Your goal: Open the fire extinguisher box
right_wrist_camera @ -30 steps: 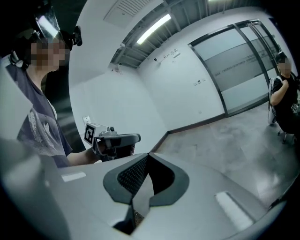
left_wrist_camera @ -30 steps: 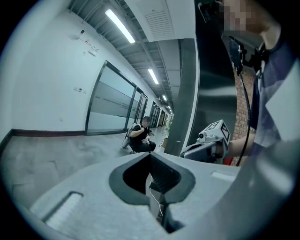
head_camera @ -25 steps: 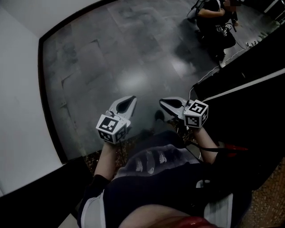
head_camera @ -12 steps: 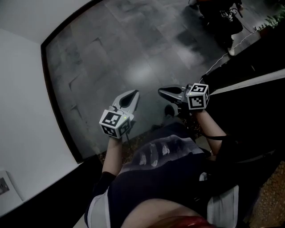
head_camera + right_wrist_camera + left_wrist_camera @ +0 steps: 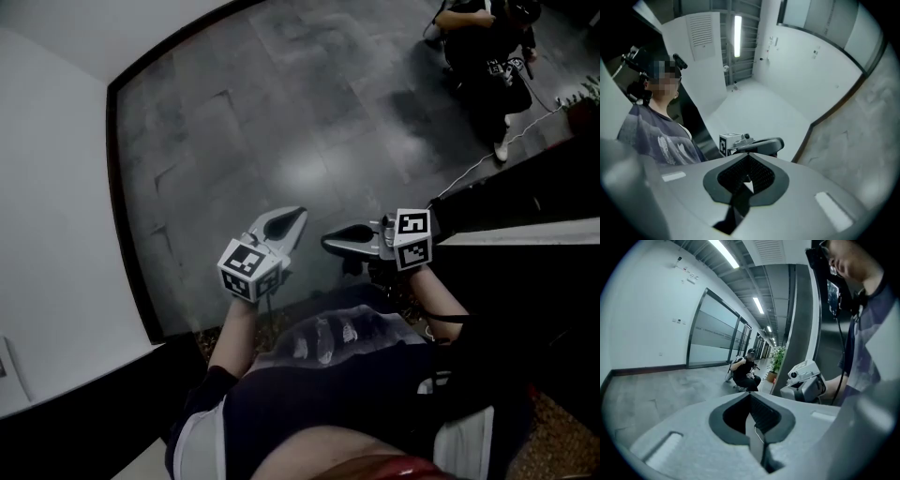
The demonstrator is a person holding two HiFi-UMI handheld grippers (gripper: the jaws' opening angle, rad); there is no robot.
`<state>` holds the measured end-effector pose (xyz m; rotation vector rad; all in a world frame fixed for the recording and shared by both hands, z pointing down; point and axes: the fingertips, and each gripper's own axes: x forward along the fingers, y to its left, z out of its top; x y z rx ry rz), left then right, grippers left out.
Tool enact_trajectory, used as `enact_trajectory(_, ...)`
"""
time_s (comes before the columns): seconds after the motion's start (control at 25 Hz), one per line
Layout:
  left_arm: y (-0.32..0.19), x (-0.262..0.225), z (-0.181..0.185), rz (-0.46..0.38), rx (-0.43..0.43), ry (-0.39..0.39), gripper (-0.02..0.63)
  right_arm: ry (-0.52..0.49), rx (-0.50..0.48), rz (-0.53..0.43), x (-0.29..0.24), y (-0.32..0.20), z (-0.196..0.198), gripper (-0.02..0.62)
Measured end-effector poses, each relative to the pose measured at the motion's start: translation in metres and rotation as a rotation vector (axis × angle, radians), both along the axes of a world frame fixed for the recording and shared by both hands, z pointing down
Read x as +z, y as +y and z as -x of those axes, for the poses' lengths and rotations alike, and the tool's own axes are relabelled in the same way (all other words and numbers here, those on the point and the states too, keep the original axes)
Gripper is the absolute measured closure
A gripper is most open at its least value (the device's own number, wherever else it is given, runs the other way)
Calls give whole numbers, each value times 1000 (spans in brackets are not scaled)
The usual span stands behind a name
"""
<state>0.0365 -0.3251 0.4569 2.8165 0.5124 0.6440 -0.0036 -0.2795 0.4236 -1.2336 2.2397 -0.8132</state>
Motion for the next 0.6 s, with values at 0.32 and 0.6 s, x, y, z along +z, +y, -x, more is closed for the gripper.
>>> enact_trajectory(0.32, -21, -49, -42, -42, -215, 120, 606, 342, 302, -24, -22, 16, -99, 595)
enact_trajectory(0.6, -17, -68, -62, -86, -149, 183, 606, 482, 381, -55, -35, 26, -129, 595)
